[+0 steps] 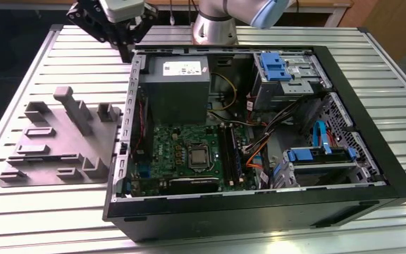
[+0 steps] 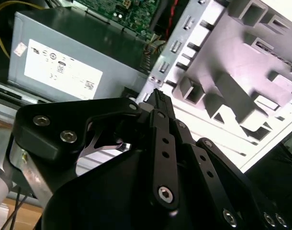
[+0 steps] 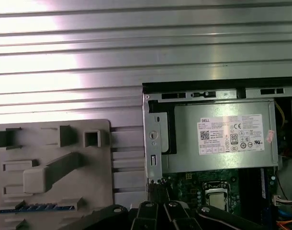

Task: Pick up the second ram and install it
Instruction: 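Reach for the second ram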

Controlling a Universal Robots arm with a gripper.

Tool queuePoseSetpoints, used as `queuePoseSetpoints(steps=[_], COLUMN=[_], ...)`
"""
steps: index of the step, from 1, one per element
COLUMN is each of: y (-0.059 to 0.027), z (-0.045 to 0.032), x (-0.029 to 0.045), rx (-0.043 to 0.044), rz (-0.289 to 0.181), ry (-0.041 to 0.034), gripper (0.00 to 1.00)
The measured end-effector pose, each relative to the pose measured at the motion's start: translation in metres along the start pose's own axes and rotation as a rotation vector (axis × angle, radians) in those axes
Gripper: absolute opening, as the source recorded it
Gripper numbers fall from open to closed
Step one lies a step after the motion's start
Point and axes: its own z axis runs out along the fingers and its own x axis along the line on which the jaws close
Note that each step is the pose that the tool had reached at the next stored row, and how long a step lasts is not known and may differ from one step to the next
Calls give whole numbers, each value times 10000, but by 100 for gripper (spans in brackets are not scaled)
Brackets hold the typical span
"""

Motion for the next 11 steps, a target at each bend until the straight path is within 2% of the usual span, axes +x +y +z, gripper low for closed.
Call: queuePoseSetpoints(steps=[11], y=[-22], z=[20], x=[268], rx=[0], rz=[2], ry=[-1], gripper=[10])
